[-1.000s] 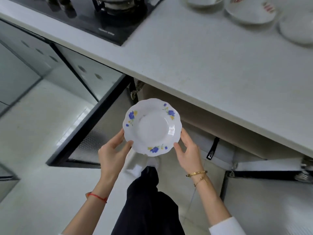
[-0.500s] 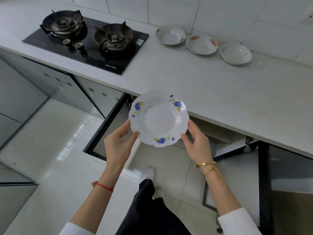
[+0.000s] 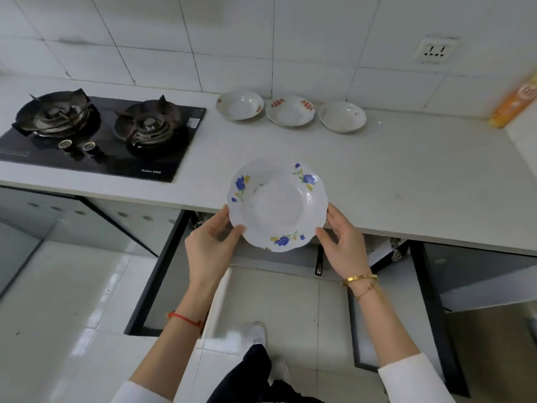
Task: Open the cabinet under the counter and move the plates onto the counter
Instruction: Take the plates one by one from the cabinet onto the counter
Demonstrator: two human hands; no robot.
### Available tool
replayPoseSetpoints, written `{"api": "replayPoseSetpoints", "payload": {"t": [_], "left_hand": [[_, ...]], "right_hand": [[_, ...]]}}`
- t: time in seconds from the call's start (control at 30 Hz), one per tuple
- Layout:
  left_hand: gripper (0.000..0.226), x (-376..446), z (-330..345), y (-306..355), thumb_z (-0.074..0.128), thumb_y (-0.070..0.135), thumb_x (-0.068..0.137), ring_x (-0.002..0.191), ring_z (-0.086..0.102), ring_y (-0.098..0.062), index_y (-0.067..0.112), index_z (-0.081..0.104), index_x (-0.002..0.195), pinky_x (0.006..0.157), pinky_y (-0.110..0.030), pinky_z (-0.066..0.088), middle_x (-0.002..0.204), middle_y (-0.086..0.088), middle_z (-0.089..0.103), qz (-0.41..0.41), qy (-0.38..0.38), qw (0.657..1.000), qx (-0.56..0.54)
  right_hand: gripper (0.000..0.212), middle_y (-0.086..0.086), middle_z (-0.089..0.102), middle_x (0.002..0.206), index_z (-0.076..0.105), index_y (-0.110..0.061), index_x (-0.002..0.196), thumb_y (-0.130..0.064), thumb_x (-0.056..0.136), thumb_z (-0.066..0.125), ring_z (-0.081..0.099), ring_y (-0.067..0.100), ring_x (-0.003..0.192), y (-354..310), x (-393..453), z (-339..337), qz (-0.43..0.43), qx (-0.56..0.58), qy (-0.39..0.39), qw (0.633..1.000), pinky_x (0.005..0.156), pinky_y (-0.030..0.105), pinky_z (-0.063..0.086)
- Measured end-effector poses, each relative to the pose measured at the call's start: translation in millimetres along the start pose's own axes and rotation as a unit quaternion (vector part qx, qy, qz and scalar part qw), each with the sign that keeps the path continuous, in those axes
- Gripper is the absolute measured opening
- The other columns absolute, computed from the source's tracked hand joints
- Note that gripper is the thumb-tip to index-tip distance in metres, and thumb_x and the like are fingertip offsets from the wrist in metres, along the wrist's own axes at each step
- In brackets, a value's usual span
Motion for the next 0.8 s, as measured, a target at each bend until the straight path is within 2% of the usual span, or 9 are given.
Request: {"api": "replayPoseSetpoints", "payload": {"t": [0.07, 0.17, 0.27, 0.4, 0.57, 0.8], "left_hand": [[0.049, 13.3, 9.4, 7.9, 0.075, 0.015, 0.081, 0.094, 0.065, 0.01, 0.026, 0.063, 0.127, 0.087, -0.009, 0.048, 0.1, 0.027, 0.07, 0.009, -0.017, 1.0, 0.0], [0.051, 34.7, 24.8, 16.1, 0.077, 0.019, 0.08, 0.106, 0.064, 0.0, 0.024, 0.062, 0.129, 0.094, -0.018, 0.048, 0.117, 0.014, 0.069, 0.011, -0.04, 0.999, -0.001], [0.051, 54.5, 43.8, 22.8, 0.077, 0.022, 0.079, 0.105, 0.063, -0.002, 0.025, 0.062, 0.128, 0.095, -0.023, 0.049, 0.114, 0.018, 0.067, 0.017, -0.067, 0.998, 0.002], [0.05, 78.9, 76.1, 35.8, 0.078, 0.024, 0.079, 0.105, 0.063, -0.004, 0.024, 0.063, 0.127, 0.095, -0.024, 0.049, 0.11, 0.023, 0.062, 0.032, -0.11, 0.993, 0.006], [0.049, 110.7, 122.3, 49.2, 0.078, 0.022, 0.08, 0.106, 0.063, -0.006, 0.024, 0.064, 0.127, 0.094, -0.023, 0.049, 0.116, 0.015, 0.067, 0.049, -0.141, 0.989, 0.011], [0.046, 157.6, 204.4, 62.0, 0.077, 0.022, 0.081, 0.109, 0.064, -0.011, 0.023, 0.065, 0.126, 0.088, -0.015, 0.045, 0.122, 0.006, 0.068, 0.069, -0.161, 0.984, 0.041]], "right_hand": [[0.055, -0.023, 0.05, 0.134, 0.042, -0.024, 0.14, -0.007, 0.09, 0.056, 0.045, -0.011, 0.122, -1.4, 7.7, -6.2, 0.004, 0.002, 0.017, 1.0, 0.1, 0.006, 0.037], [0.055, -0.017, 0.051, 0.137, 0.043, -0.022, 0.14, -0.004, 0.089, 0.055, 0.044, -0.008, 0.125, -0.5, 17.5, -17.1, 0.013, 0.004, 0.049, 0.999, 0.102, 0.005, 0.033], [0.056, -0.02, 0.05, 0.135, 0.043, -0.025, 0.14, -0.005, 0.09, 0.055, 0.044, -0.012, 0.123, 4.3, 28.5, -28.9, 0.026, 0.004, 0.075, 0.997, 0.098, 0.0, 0.032], [0.055, -0.022, 0.051, 0.133, 0.044, -0.028, 0.138, -0.004, 0.09, 0.054, 0.045, -0.012, 0.121, 13.8, 44.5, -49.1, 0.046, 0.018, 0.113, 0.992, 0.095, -0.002, 0.032], [0.055, -0.033, 0.047, 0.124, 0.043, -0.028, 0.138, -0.005, 0.09, 0.055, 0.046, -0.013, 0.118, 29.1, 73.2, -73.7, 0.06, 0.01, 0.142, 0.988, 0.093, -0.004, 0.032], [0.053, -0.019, 0.05, 0.132, 0.044, -0.024, 0.139, -0.004, 0.09, 0.054, 0.043, -0.013, 0.117, 66.0, 137.5, -119.0, 0.073, 0.0, 0.156, 0.985, 0.088, -0.008, 0.031]]}}
Point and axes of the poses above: each hand's wrist, its own x-axis towards the middle knuckle, its own z-axis out of the palm, y = z × x, the point moved 7 cm from there along x, towards the middle knuckle
